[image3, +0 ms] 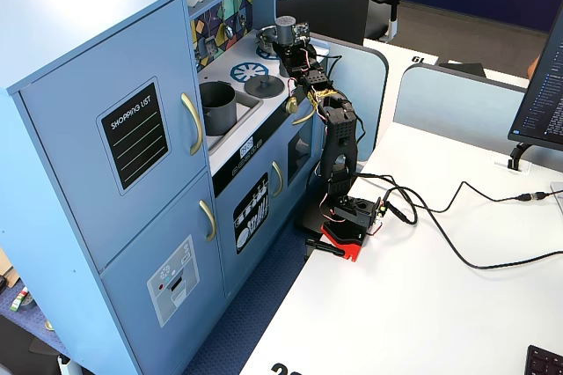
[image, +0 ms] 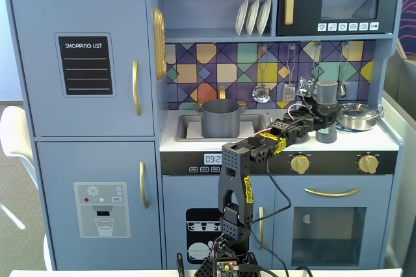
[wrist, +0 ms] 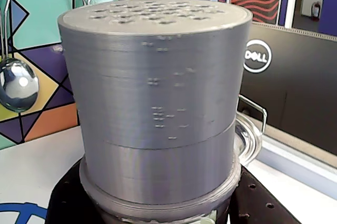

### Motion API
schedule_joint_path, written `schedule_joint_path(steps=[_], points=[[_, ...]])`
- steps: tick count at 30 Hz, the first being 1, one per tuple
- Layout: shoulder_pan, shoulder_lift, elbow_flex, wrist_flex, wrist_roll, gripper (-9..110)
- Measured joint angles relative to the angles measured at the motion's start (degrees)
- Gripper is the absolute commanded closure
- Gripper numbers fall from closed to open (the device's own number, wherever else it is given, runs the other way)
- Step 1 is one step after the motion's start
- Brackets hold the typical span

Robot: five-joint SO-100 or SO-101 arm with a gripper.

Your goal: Put salt in the gray recipient

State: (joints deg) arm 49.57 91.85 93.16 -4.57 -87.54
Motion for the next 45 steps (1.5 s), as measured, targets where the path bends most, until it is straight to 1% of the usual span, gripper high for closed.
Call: schedule_joint_path(steps=[2, 5, 8, 12, 17, 24, 26, 28, 30, 32, 33, 35, 37, 38, 40, 42, 43, 45], points=[[0.0, 0.1, 0.6, -0.8, -0.3, 101], [0.5, 0.2, 0.8, -0.9, -0.3, 98], [1.2, 0.4, 1.6, -1.3, -0.2, 87], [2.1, 0.7, 1.7, -1.1, 1.8, 69], [3.6, 0.4, 2.6, -0.5, 4.2, 56], [3.3, 0.5, 2.6, -0.4, 5.8, 52], [3.3, 1.1, 2.6, 0.6, 6.0, 52], [3.9, 3.3, 3.8, 3.4, 6.3, 56], [4.0, 7.1, 6.4, 7.2, 6.3, 59], [4.0, 13.3, 10.7, 13.1, 6.3, 65], [3.7, 17.0, 13.3, 16.3, 6.1, 70], [3.3, 25.8, 18.8, 24.3, 5.0, 85], [2.5, 36.0, 24.0, 34.1, 3.8, 98], [0.7, 41.0, 26.2, 39.4, 2.5, 101], [-4.3, 51.1, 30.0, 50.9, -1.6, 101], [-12.0, 60.1, 34.1, 61.8, -4.8, 101], [-15.8, 64.2, 36.8, 66.4, -5.6, 101], [-23.7, 71.6, 42.8, 71.9, -6.2, 101]])
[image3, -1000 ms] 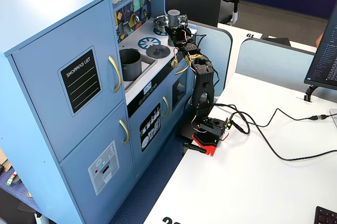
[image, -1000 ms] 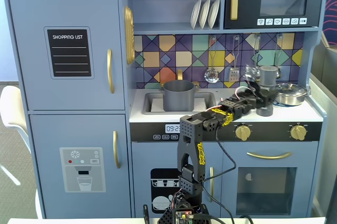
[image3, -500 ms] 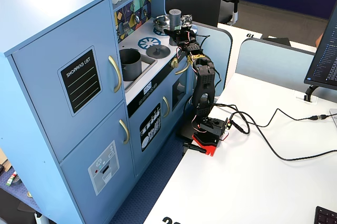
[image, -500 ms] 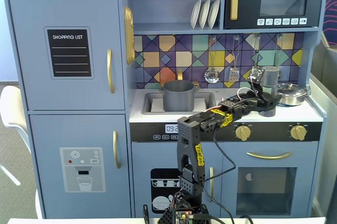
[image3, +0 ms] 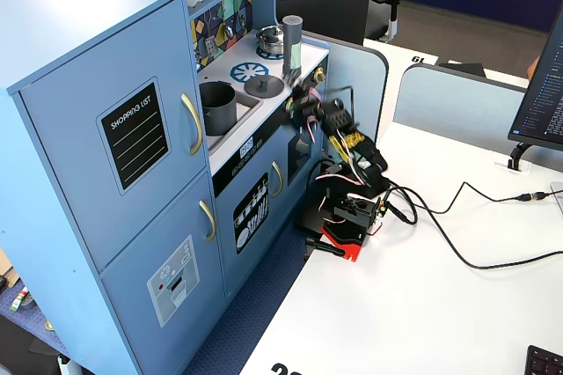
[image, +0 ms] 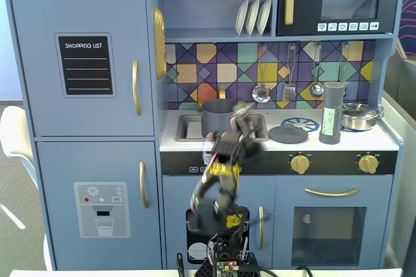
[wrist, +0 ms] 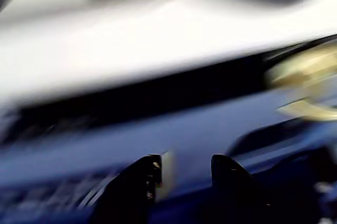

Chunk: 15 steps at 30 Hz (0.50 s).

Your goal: Put salt in the gray recipient

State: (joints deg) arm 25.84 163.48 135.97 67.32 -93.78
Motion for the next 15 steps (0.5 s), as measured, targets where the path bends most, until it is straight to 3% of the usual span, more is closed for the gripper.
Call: schedule_joint_path(steps=[7, 15], points=[[-21.0, 13.4, 23.9, 1.8, 1.2, 101], [-26.1, 20.1, 41.7, -0.3, 5.9, 101]])
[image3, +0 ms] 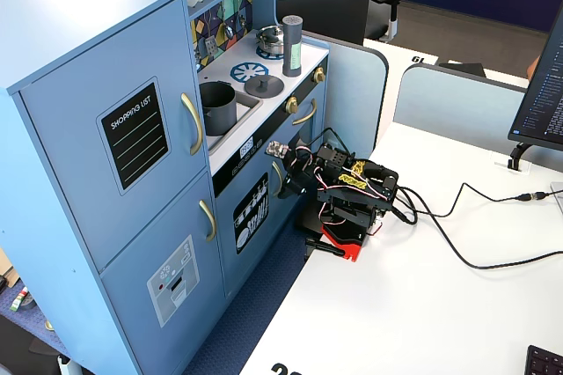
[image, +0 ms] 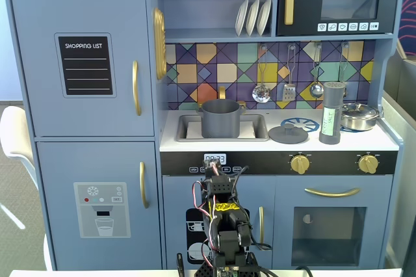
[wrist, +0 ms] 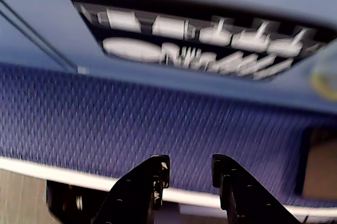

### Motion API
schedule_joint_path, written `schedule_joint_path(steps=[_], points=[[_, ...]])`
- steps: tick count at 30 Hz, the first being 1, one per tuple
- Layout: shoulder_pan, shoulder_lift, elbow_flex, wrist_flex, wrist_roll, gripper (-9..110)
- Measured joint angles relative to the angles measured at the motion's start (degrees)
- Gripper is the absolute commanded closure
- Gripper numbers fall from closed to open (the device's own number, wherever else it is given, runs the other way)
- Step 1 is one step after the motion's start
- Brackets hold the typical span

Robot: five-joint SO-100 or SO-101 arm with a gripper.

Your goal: Put salt in the gray recipient

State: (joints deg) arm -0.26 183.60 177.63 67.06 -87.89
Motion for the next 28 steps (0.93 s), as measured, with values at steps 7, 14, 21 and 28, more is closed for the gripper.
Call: schedule_joint_path(steps=[7, 14, 21, 28], points=[[-0.4, 0.4, 1.2, 6.3, 4.4, 101], [0.6, 0.5, 1.3, 8.6, 1.8, 100], [0.8, 0.5, 1.3, 8.7, 0.7, 99], [0.8, 0.5, 1.3, 8.7, 0.7, 97]])
